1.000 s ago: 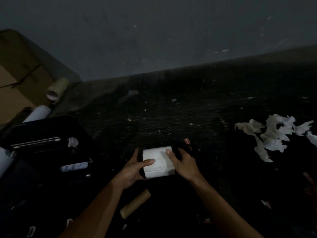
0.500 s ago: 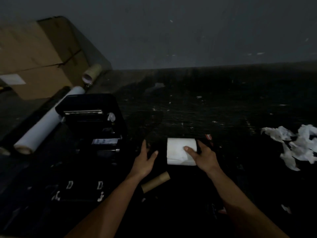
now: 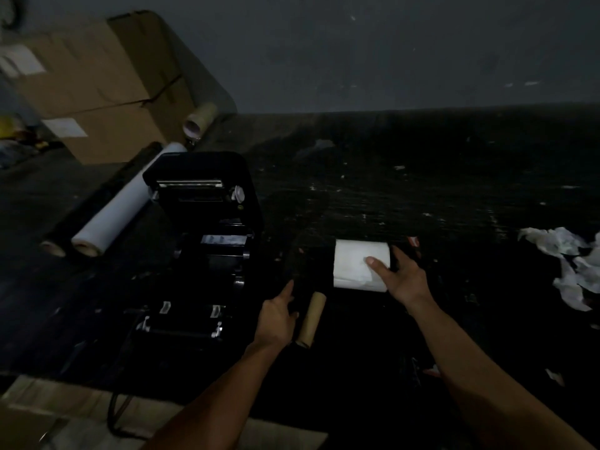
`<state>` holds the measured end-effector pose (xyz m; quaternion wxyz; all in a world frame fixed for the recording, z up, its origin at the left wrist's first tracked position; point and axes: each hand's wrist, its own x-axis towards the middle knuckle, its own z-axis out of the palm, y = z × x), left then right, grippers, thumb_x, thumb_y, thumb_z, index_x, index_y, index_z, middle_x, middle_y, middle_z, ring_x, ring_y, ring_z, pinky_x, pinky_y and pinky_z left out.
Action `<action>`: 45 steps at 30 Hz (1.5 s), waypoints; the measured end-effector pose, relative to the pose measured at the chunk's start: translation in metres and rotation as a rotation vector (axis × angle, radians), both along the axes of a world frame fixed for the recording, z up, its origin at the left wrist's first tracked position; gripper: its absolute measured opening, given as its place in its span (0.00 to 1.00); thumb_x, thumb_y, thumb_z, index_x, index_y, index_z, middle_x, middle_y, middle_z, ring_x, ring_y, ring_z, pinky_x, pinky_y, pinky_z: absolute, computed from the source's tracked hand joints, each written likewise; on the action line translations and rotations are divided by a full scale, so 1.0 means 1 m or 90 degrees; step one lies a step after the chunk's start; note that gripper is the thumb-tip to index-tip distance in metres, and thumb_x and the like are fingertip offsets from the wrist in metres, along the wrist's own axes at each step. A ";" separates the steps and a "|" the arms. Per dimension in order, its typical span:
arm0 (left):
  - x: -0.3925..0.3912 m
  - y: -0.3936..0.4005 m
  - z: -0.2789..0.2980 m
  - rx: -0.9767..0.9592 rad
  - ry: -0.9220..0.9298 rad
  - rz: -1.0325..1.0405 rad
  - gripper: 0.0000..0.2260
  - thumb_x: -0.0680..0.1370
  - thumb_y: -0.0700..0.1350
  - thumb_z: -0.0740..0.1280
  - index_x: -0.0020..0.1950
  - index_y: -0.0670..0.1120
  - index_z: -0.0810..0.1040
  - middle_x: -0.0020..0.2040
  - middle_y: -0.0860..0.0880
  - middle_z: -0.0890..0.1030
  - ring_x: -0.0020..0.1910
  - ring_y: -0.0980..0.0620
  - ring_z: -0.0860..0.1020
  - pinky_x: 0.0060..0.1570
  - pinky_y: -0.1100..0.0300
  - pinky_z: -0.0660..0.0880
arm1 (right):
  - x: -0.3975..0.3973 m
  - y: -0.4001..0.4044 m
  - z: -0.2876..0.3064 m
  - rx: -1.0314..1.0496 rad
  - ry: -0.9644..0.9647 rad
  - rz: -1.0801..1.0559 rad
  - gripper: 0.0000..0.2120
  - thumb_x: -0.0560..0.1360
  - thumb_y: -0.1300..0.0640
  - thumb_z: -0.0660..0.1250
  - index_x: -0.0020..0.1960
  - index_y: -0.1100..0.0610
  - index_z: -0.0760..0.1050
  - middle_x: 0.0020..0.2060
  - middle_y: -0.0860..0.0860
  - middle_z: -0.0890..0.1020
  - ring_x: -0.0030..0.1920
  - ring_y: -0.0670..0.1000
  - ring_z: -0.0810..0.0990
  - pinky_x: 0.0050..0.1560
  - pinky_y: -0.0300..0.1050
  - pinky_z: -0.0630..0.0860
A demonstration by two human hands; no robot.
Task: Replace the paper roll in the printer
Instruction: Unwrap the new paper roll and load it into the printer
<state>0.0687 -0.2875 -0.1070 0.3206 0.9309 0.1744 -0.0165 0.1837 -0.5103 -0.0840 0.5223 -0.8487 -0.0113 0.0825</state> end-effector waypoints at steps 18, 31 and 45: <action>0.014 0.013 0.021 0.204 0.217 -0.176 0.36 0.74 0.41 0.67 0.76 0.46 0.50 0.62 0.36 0.72 0.60 0.38 0.75 0.59 0.51 0.74 | -0.003 0.002 0.002 0.033 0.008 -0.029 0.26 0.69 0.43 0.70 0.64 0.51 0.74 0.58 0.53 0.80 0.58 0.53 0.77 0.56 0.40 0.69; 0.072 0.022 0.047 -0.350 -0.071 0.055 0.31 0.74 0.35 0.69 0.74 0.43 0.59 0.60 0.39 0.77 0.54 0.47 0.78 0.54 0.56 0.75 | -0.003 0.002 0.001 0.033 0.009 -0.045 0.26 0.68 0.42 0.70 0.64 0.48 0.73 0.57 0.51 0.81 0.52 0.48 0.76 0.52 0.38 0.69; 0.108 -0.001 0.033 -0.644 -0.039 0.051 0.27 0.76 0.33 0.66 0.73 0.48 0.64 0.62 0.45 0.76 0.50 0.57 0.77 0.43 0.63 0.74 | 0.008 0.003 -0.008 0.043 0.015 -0.073 0.24 0.65 0.39 0.72 0.58 0.47 0.77 0.51 0.47 0.84 0.51 0.48 0.80 0.52 0.38 0.72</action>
